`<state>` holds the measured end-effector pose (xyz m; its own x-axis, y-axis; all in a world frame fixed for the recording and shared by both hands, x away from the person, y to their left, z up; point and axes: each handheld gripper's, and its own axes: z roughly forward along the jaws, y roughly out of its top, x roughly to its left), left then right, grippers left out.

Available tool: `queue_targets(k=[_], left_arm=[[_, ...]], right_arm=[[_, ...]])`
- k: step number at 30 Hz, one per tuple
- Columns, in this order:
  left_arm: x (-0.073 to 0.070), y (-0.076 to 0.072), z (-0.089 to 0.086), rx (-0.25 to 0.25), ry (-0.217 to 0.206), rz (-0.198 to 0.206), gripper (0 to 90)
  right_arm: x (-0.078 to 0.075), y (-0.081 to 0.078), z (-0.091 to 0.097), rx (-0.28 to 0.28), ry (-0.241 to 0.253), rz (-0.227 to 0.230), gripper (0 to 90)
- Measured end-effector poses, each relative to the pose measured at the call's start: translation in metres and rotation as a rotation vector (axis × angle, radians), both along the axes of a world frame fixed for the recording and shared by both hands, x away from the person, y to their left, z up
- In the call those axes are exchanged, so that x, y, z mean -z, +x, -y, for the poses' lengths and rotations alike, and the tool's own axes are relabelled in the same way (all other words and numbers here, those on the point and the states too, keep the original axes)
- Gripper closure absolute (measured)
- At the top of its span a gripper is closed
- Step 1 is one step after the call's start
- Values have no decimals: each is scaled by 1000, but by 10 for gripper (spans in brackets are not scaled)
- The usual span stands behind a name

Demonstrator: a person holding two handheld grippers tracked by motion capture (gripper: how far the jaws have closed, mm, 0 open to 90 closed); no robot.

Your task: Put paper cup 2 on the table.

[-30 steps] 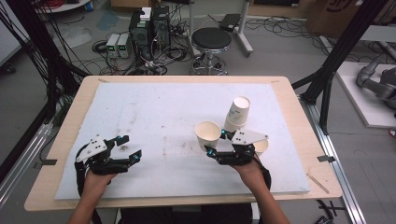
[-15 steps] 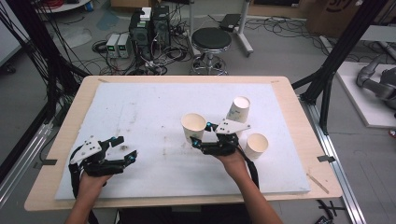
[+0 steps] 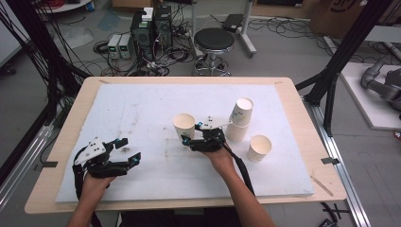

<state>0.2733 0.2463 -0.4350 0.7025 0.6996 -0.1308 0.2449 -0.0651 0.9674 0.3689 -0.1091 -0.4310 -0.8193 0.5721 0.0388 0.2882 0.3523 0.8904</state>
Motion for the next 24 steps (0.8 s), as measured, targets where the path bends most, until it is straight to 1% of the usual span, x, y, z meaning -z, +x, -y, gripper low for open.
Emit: queue_targets(k=[3, 5, 7, 9, 11, 16, 17, 19, 23, 24], left_arm=[[0, 0, -1, -3, 0, 0, 189], [0, 0, -1, -5, 2, 0, 189], [0, -1, -1, -7, -1, -1, 188], [0, -1, -1, -8, -3, -4, 188], [0, 0, -1, -7, 1, -5, 188], [1, 0, -1, -5, 4, -9, 189], [1, 0, -1, -5, 5, -9, 189], [1, 0, 0, -5, 5, -10, 189], [1, 0, 1, -1, 9, -14, 189], [1, -1, 1, 0, 7, -16, 189]], right_arm=[[7, 4, -4, 18, -32, -39, 373], [11, 6, -5, 22, -42, -57, 373], [14, 8, -6, 24, -66, -67, 371], [15, 8, -7, 25, -79, -79, 371], [16, 7, -8, 24, -104, -76, 368], [14, 5, -8, 23, -134, -72, 366], [14, 4, -8, 21, -146, -62, 365], [14, 2, -8, 19, -164, -55, 361], [15, 2, -4, 16, -172, -70, 347], [15, 1, -4, 21, -178, -81, 339]])
